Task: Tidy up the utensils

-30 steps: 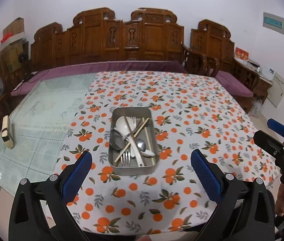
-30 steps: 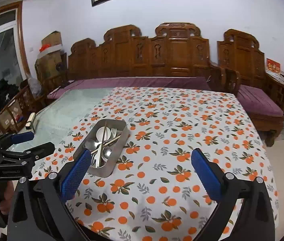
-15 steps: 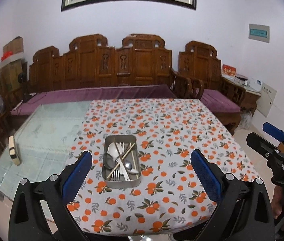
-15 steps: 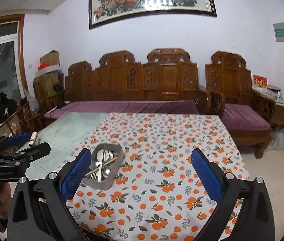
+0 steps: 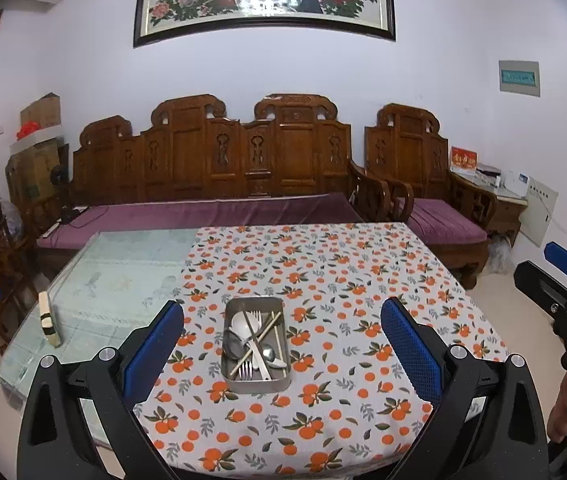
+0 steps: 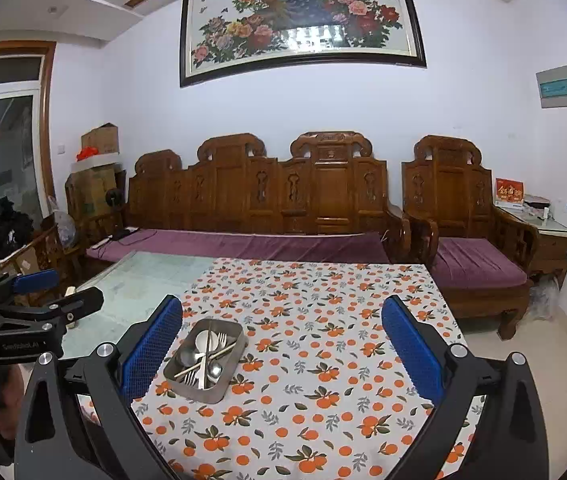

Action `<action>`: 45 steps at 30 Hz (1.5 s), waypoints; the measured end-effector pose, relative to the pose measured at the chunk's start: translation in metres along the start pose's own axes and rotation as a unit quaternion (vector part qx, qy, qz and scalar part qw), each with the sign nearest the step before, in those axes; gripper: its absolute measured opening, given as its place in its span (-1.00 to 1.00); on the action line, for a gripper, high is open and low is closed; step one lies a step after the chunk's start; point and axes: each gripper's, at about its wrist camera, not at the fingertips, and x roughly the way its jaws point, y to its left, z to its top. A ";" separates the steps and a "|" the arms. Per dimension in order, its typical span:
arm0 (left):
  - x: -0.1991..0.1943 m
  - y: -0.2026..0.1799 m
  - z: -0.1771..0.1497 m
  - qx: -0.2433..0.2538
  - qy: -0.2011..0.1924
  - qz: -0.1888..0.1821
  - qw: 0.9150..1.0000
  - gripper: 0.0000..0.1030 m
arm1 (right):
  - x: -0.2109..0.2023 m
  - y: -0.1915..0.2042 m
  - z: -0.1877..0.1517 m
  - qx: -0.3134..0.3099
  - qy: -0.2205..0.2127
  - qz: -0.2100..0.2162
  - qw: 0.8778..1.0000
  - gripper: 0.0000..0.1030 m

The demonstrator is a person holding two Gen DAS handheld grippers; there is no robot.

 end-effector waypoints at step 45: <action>-0.004 0.000 -0.003 -0.003 -0.005 0.002 1.000 0.85 | 0.003 0.003 -0.003 0.006 0.005 -0.001 1.000 0.95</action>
